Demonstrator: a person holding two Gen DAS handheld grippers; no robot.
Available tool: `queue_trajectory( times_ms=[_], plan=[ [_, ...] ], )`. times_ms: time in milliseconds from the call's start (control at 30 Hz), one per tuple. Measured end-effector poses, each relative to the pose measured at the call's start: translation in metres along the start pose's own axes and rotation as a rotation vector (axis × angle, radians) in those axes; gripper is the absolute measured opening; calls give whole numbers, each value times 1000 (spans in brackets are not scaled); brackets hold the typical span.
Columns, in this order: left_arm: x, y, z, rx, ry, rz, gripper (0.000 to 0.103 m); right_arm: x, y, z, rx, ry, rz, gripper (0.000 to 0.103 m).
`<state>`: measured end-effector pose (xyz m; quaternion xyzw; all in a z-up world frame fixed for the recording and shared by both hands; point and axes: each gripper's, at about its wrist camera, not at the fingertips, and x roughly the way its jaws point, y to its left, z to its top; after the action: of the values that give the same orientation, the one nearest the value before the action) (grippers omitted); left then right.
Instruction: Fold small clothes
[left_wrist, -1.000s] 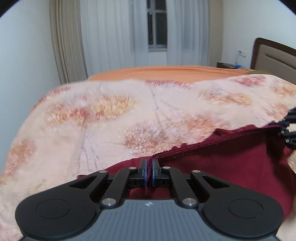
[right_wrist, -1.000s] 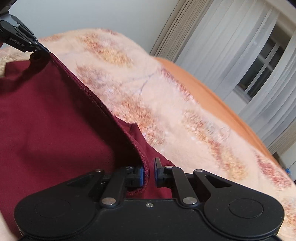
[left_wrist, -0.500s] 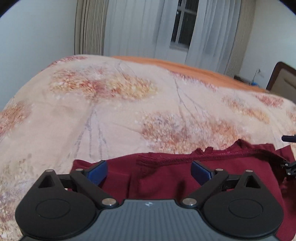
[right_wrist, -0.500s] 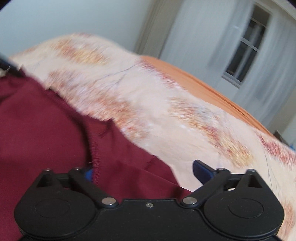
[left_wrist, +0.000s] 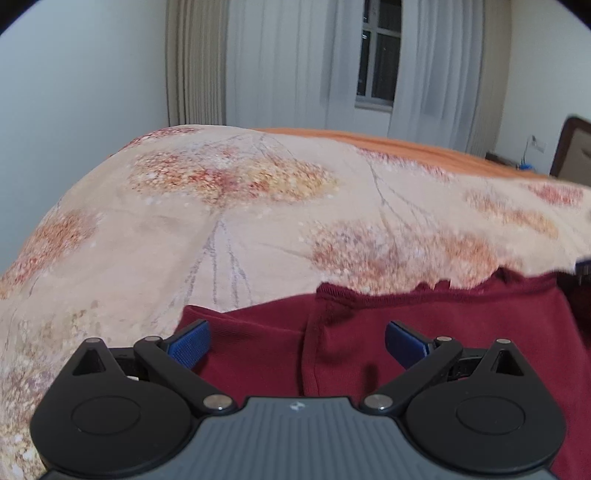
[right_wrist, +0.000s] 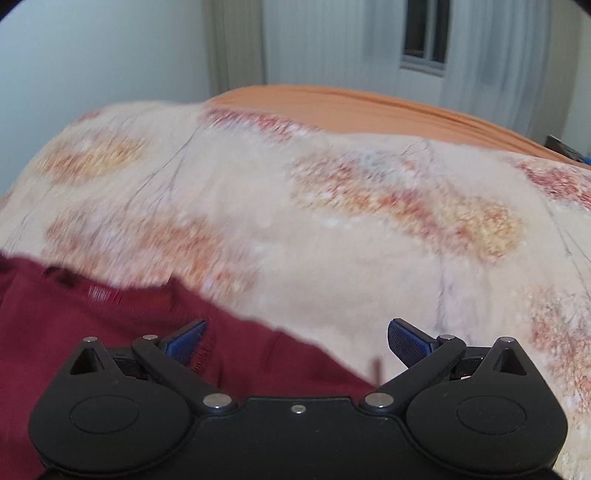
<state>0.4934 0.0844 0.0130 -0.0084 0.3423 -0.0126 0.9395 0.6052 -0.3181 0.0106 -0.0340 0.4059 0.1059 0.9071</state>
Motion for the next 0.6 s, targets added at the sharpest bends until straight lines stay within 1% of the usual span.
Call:
queue_trajectory(
  times_ms=[33,67,100,167,200,300,333,400,433,500,533,567,600],
  plan=[
    [4,-3,-3,20,2,15,102,-4,-3,3,29,-37,-22,102],
    [8,-5,-5,31,3,30,99,-9,-4,3,43,-76,-27,102],
    [10,-6,-7,35,0,40,96,-14,-6,3,45,-104,-27,102],
    [10,-6,-9,35,-18,37,96,-25,-9,-1,22,-145,-30,102],
    [9,-5,-10,33,-35,30,96,-31,-11,-5,9,-168,-2,102],
    [1,2,-8,11,-81,-19,96,-48,-12,-26,-43,-201,192,102],
    [0,4,-6,4,-88,-40,96,-54,-11,-34,-61,-207,237,102],
    [1,6,-2,-11,-79,-70,90,-61,-6,-48,-94,-212,279,102],
    [3,7,-1,-19,-66,-82,87,-62,-1,-53,-116,-210,287,99],
    [8,6,1,-26,-40,-95,74,-61,11,-60,-176,-193,294,89],
    [10,4,2,-27,-34,-100,69,-59,17,-63,-204,-183,284,80],
    [12,3,1,-25,-26,-113,51,-57,22,-65,-227,-179,276,62],
    [14,2,2,-24,-14,-131,25,-54,26,-66,-244,-175,269,50]
  ],
)
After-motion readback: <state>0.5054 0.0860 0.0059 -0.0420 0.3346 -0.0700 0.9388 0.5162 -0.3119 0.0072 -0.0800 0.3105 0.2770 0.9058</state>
